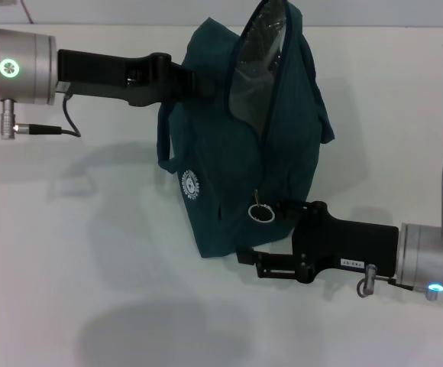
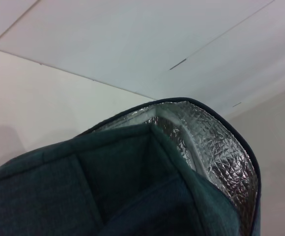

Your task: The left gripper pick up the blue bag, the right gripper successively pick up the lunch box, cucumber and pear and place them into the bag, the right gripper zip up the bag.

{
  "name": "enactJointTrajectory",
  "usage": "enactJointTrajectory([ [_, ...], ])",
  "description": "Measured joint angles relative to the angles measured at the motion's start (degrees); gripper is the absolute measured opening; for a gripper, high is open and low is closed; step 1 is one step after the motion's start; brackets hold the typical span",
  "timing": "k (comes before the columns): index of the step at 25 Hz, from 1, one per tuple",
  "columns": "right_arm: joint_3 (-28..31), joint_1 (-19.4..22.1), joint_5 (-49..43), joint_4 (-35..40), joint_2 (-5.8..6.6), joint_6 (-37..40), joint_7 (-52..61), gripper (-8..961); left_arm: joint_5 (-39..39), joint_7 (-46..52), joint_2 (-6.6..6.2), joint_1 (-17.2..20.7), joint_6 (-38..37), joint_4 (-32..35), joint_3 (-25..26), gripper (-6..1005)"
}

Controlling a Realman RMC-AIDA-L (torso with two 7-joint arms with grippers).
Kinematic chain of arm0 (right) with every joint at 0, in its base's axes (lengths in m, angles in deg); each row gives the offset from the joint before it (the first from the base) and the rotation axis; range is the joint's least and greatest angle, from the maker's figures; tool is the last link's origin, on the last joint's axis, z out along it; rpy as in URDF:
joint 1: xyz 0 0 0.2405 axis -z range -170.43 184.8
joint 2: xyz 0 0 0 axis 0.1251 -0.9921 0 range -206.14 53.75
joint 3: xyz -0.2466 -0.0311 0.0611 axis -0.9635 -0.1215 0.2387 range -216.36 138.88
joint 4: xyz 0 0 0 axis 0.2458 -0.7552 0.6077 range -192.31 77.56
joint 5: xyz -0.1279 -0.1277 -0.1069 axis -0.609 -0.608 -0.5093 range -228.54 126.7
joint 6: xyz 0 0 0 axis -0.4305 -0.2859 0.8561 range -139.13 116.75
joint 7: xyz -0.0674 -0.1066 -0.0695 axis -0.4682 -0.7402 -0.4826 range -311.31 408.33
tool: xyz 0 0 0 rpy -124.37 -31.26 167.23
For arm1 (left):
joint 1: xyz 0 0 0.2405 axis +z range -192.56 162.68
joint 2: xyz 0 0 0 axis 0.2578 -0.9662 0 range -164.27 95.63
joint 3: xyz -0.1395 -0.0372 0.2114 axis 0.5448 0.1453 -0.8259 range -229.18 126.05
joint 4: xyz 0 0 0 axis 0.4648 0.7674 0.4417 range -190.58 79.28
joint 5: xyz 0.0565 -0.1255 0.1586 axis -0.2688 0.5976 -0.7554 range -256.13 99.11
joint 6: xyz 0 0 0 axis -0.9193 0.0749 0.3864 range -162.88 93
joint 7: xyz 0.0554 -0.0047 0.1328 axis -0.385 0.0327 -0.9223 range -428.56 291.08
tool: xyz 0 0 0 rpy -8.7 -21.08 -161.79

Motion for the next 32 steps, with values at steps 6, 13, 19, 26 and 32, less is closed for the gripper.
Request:
enactJointTrajectory([
  [6,0.3,0.3,2.1,-0.4,0.08,-0.5,0.0,755,-0.2,0.0,-0.08,-0.2,0.0,0.0,0.0,41],
  [13,0.5,0.3,2.3,-0.5,0.09,-1.5,0.0,474,-0.2,0.0,-0.08,-0.2,0.0,0.0,0.0,41],
  [19,0.5,0.3,2.3,-0.5,0.09,-1.8,0.0,298,-0.2,0.0,-0.08,-0.2,0.1,0.0,0.0,41],
  [26,0.5,0.3,2.3,-0.5,0.04,-2.4,-0.2,236,-0.1,-0.1,-0.08,-0.1,0.1,0.0,0.0,41],
  [32,0.0,0.1,1.9,-0.3,-0.01,-3.4,-0.4,179,-0.1,-0.5,-0.08,0.0,0.1,0.0,0.0,41],
])
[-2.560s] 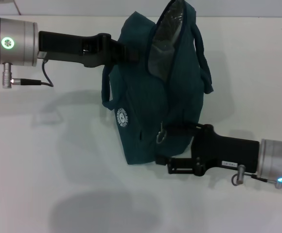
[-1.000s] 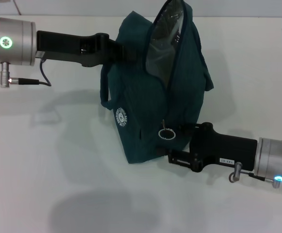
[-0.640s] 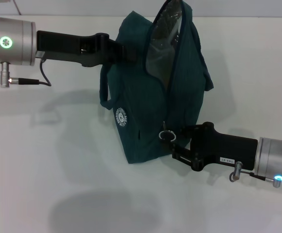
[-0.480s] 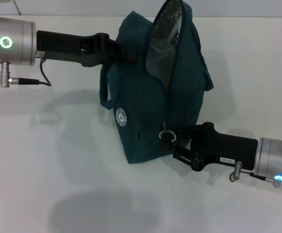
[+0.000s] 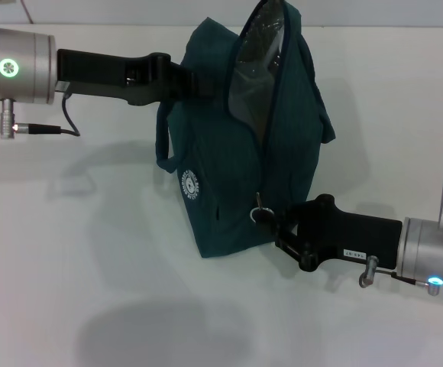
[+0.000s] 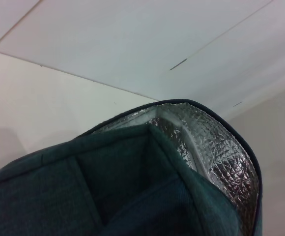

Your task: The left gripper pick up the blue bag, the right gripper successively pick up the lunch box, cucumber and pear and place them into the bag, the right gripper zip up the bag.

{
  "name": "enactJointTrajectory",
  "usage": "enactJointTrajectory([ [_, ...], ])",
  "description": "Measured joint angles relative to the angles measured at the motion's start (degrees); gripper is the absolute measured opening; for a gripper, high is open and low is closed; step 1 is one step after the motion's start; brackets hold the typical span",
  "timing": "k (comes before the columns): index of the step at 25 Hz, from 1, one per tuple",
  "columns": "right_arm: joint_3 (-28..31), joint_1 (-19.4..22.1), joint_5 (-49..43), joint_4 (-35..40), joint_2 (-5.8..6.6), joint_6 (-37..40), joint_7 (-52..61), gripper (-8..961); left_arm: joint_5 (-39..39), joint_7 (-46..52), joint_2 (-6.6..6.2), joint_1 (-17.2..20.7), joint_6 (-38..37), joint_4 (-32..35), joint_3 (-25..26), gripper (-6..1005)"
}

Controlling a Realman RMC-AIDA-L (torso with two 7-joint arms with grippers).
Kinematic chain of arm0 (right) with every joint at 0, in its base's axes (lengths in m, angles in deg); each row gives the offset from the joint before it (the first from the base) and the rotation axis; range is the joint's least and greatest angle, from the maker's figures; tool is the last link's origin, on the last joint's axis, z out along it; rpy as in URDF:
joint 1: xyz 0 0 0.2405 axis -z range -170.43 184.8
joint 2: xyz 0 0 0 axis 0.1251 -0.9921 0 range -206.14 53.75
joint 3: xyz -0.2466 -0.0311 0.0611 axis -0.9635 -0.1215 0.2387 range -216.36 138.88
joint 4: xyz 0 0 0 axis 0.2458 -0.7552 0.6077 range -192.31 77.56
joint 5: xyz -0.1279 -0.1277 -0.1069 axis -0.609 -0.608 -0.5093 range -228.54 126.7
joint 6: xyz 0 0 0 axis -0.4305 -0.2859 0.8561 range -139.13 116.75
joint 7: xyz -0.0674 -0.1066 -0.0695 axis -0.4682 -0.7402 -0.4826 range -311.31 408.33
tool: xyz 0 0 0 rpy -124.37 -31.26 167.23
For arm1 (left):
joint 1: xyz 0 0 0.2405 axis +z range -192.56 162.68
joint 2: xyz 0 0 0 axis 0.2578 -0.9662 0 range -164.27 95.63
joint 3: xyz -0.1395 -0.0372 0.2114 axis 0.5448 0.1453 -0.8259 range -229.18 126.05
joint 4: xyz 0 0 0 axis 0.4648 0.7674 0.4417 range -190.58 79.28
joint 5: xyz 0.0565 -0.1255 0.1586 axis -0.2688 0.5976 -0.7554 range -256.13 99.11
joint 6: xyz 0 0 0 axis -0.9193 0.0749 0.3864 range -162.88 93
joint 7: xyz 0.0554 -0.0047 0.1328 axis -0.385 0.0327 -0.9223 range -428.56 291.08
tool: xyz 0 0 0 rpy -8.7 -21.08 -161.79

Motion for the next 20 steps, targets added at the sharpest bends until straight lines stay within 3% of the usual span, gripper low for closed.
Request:
enactJointTrajectory([
  [8,0.3,0.2,0.2,-0.1,0.1,0.0,-0.1,18,0.1,-0.2,-0.04,0.0,0.0,0.0,0.0,41],
  [13,0.6,0.9,0.3,0.2,0.35,0.9,-0.1,17,0.1,-0.3,-0.07,0.2,0.0,0.0,0.0,41],
  [20,6.4,4.2,-0.1,0.5,0.67,8.4,-1.9,17,0.2,-2.5,0.13,0.9,0.2,0.0,1.8,41],
])
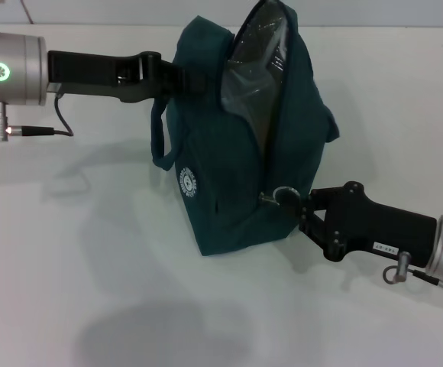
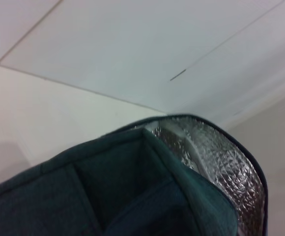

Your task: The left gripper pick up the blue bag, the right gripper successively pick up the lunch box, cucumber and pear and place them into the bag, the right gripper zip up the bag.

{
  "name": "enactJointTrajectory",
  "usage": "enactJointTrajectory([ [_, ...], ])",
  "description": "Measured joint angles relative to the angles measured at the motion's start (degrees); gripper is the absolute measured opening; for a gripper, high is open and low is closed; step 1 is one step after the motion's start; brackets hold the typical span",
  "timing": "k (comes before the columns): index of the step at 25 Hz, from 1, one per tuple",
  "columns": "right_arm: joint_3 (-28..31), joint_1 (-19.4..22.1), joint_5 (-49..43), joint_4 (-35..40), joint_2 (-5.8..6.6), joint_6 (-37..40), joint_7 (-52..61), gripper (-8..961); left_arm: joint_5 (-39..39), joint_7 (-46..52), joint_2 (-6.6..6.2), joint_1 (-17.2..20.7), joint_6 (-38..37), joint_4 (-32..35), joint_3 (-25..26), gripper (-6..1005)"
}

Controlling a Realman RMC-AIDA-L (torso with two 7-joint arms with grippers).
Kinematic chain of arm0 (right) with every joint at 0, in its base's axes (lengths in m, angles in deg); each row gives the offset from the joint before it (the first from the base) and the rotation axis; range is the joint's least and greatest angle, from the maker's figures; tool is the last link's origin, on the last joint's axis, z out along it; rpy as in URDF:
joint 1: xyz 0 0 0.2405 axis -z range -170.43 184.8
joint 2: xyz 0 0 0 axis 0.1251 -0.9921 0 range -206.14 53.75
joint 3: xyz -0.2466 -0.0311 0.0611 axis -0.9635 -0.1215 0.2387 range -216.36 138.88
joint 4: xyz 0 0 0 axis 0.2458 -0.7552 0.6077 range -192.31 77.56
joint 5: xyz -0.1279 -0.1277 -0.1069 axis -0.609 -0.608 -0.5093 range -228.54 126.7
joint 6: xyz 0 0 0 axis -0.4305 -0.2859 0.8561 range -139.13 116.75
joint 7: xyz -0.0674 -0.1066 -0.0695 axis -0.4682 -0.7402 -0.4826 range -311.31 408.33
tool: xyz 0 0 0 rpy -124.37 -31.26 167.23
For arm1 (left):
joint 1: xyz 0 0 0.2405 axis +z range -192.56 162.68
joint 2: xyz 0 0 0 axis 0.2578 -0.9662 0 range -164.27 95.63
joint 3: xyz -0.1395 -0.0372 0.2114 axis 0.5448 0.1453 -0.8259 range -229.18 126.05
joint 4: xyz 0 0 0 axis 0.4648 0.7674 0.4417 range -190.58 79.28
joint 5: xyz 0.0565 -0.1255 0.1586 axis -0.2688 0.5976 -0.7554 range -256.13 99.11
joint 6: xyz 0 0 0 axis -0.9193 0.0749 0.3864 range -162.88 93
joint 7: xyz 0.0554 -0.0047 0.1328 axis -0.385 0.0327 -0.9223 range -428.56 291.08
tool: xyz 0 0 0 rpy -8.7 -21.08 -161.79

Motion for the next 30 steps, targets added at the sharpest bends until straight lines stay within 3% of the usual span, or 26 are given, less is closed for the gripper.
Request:
enactJointTrajectory([
  [9,0.4,-0.2,-0.1,0.0,0.04,3.0,-0.6,18,0.1,-4.1,1.38,1.5,2.6,0.0,1.3,41],
  [16,0.5,-0.4,-0.2,0.0,0.04,3.9,-2.0,18,1.8,-6.7,1.67,3.2,4.3,0.0,1.3,247],
  [19,0.6,-0.5,-0.2,0.1,0.04,4.1,-2.7,18,8.3,-10.1,1.75,5.3,4.1,0.1,1.3,334],
  [30,3.3,-0.6,0.3,0.6,-0.42,7.9,-5.9,17,19.8,-22.0,1.23,10.9,0.8,0.7,1.3,723],
])
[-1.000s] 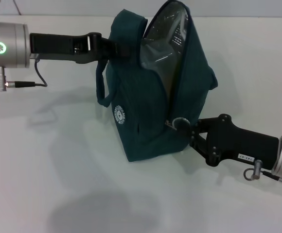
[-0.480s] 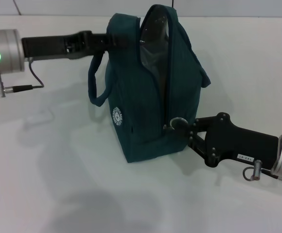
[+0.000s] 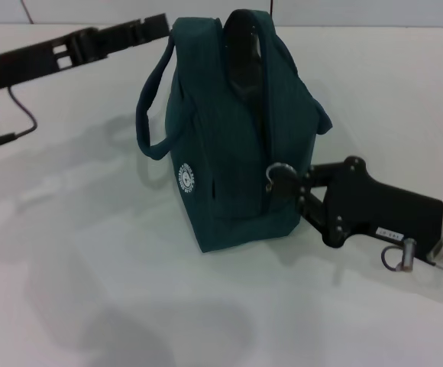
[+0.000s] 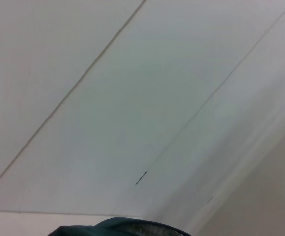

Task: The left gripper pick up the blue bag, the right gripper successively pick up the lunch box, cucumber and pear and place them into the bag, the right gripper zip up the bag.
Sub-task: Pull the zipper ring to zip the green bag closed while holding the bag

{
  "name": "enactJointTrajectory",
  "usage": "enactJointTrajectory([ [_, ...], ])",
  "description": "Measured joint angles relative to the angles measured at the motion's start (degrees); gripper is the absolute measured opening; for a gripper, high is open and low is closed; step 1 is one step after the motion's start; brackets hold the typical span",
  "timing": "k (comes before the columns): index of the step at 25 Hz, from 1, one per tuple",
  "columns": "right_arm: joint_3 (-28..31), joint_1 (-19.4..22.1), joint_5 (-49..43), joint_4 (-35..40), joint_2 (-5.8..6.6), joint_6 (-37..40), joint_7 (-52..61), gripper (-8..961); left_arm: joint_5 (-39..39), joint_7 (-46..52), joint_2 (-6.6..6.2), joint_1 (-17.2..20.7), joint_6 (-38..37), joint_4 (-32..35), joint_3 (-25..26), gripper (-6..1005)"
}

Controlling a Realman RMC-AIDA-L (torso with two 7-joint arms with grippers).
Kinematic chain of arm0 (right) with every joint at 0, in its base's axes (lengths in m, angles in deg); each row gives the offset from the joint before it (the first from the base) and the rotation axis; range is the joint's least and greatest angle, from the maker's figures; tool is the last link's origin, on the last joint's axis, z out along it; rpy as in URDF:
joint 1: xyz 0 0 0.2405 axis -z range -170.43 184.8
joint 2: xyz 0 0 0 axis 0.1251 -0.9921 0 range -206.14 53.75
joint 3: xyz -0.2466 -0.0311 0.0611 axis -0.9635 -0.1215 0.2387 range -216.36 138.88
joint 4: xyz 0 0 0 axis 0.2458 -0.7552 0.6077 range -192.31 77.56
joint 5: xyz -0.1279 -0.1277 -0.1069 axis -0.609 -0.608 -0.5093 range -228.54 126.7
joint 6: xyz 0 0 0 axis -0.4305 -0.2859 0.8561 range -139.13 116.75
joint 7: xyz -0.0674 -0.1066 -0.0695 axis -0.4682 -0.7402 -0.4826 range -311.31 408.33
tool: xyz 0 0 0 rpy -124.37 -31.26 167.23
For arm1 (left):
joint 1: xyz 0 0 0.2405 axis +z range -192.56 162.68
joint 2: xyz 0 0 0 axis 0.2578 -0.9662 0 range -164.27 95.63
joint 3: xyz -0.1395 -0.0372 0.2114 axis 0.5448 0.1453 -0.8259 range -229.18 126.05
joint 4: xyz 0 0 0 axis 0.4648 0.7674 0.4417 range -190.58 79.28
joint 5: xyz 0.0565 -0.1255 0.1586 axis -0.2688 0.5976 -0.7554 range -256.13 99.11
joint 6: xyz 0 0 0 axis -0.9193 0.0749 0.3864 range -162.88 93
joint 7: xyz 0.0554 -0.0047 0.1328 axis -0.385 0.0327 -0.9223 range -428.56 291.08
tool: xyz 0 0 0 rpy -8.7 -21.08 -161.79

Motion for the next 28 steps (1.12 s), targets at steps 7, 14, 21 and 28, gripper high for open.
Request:
enactJointTrajectory([
  [7,0.5,-0.7,2.7,2.5,-0.14,-0.4,-3.3,17,3.7,-9.2,1.09,5.4,-4.7,-0.5,0.1,883],
  [14,2.5,-4.2,4.3,4.1,0.07,-0.3,-5.0,17,5.2,-17.8,2.61,11.2,-8.5,-1.9,0.1,881],
  [21,3.9,-7.0,4.2,5.1,0.07,-1.5,-4.9,17,5.6,-27.3,2.39,12.6,-11.0,-10.6,0.1,864],
  [28,-0.3,-10.3,4.1,5.2,-0.17,-5.3,-4.6,17,5.1,-33.9,2.76,13.4,-11.8,-13.8,0.0,846],
])
